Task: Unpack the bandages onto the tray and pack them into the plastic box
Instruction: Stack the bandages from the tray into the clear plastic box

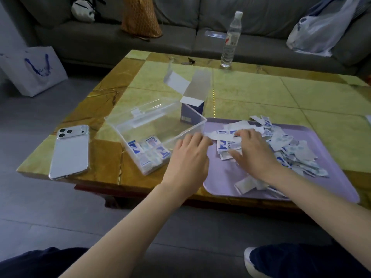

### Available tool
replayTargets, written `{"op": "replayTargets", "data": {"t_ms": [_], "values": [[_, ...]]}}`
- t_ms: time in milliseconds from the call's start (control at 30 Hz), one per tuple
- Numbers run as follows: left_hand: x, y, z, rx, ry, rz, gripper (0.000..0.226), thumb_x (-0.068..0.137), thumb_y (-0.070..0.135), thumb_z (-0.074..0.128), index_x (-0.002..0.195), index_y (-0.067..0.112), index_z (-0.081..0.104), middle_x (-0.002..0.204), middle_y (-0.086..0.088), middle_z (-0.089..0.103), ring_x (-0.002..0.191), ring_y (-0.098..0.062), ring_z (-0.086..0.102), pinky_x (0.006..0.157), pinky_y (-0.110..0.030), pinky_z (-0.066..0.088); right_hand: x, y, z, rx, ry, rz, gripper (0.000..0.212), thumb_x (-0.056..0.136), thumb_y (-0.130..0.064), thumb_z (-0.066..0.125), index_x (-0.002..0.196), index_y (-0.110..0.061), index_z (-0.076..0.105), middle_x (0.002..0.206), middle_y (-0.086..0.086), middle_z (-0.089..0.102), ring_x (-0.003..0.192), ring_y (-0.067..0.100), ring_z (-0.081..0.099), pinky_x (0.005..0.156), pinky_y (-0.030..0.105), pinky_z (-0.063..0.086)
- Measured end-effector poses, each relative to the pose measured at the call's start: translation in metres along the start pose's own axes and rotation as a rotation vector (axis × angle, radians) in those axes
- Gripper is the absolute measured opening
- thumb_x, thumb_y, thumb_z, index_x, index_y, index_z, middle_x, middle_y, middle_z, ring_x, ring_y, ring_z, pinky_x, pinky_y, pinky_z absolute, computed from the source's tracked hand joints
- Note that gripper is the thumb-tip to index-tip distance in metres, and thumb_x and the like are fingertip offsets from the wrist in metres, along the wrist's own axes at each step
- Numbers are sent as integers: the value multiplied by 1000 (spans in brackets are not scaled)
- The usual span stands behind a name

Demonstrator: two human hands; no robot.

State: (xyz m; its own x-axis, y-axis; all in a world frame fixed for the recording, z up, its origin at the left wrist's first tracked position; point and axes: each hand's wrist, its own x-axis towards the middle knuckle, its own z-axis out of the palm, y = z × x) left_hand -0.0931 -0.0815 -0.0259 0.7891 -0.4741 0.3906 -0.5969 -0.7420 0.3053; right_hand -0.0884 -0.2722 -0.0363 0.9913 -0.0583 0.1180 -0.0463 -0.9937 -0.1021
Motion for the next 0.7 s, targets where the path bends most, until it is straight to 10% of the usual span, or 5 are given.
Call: {"op": "replayTargets", "data": {"t_ms": [167,700], "values": [[5,10,33,144,-325,31,38,96,19,38,134,17,39,146,-1,29,131,-22,31,103,-35,26,-12,43,1,-156,-323,175,105,66,-77,55,138,-7,24,137,16,36,124,34,37,101,40,34],[13,10,54,157,-418,-29,30,99,23,35,125,17,48,131,-2,47,124,-21,34,101,-37,32,-3,61,-7,70,-170,173,26,95,-25,44,74,-12,49,72,6,55,69,27,54,57,30,37]]}}
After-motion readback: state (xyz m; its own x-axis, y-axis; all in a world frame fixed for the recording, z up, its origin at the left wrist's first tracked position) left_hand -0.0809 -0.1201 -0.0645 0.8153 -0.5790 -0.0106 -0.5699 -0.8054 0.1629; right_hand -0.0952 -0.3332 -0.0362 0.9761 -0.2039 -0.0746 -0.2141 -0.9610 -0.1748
